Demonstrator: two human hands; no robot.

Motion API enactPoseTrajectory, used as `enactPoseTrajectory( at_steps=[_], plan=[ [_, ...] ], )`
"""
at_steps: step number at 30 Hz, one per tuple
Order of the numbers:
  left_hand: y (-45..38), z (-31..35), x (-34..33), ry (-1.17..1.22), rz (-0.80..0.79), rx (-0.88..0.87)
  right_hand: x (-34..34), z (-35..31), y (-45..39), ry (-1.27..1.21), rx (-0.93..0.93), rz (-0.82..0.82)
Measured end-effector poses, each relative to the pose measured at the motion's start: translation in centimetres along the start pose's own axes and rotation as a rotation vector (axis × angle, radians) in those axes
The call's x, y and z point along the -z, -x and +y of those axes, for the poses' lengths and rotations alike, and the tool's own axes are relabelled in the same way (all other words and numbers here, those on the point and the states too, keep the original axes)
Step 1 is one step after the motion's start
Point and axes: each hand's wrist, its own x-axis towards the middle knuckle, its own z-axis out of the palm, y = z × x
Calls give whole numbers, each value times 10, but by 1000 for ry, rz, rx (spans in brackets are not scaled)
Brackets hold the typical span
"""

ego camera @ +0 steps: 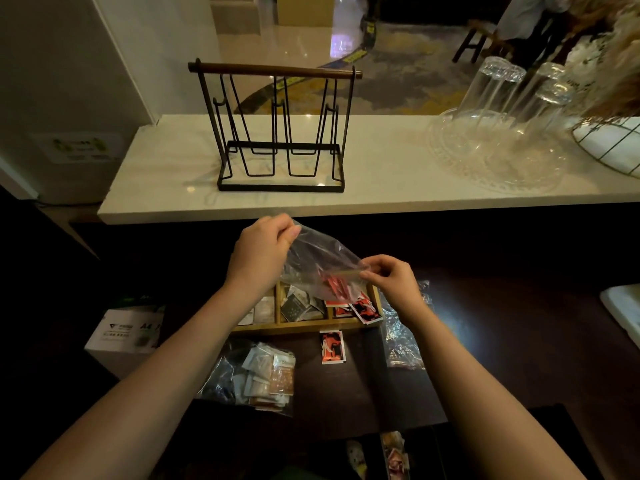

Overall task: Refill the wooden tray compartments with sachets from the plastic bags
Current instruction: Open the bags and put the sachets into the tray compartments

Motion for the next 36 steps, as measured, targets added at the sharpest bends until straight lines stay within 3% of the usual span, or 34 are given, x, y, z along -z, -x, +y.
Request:
enactPoseTrajectory(
  at_steps=[20,22,27,31,36],
  plan=[
    [5,-10,-1,19,38,8,2,-7,5,-28,-14,22],
    [8,-7,0,121,36,31,5,-13,8,-151,-43,-13],
    [13,-11,-4,544,-4,196,16,-29,11,-751,-159,-88],
    [22,-20,-16,614,43,301,17,-27,13,-636,-177,-123],
    [33,-35,-33,574,-1,316,16,-12,19,-379,-121,-9]
  ],
)
